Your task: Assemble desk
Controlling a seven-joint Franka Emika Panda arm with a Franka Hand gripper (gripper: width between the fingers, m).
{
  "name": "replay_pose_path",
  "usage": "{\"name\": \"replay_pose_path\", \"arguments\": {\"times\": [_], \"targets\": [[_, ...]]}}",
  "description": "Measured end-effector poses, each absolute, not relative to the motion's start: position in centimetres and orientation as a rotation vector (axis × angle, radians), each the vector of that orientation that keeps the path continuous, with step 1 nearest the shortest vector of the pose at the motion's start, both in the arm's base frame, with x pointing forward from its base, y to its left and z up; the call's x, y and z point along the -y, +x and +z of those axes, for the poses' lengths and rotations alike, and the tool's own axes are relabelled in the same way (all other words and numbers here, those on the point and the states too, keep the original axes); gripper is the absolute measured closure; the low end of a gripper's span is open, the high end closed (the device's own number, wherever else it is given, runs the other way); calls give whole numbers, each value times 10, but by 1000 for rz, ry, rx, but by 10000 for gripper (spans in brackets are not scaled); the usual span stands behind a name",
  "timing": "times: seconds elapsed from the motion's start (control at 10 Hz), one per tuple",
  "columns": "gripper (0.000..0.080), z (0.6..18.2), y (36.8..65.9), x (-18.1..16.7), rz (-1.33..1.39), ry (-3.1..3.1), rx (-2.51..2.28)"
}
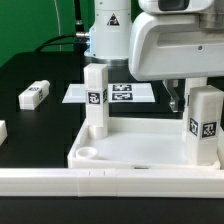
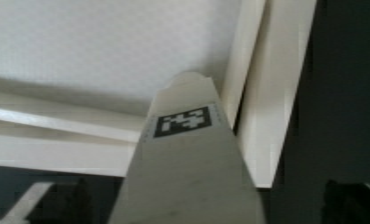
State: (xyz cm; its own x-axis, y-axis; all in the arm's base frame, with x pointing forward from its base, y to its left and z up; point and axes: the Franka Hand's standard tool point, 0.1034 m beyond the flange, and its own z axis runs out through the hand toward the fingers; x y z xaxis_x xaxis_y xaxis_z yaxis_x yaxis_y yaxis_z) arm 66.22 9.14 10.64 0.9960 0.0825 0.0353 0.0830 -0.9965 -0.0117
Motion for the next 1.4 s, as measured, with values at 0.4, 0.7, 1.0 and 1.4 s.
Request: {"name": "replay_pose_path", "arguments": {"times": [0.4, 0.7, 1.0, 1.4], "targets": [[284, 105, 662, -88, -49, -3126, 331], [512, 104, 661, -87, -48, -3131, 271], [511, 104, 662, -86, -47, -3127, -74], [511, 103, 661, -81, -32, -3034, -680]]}}
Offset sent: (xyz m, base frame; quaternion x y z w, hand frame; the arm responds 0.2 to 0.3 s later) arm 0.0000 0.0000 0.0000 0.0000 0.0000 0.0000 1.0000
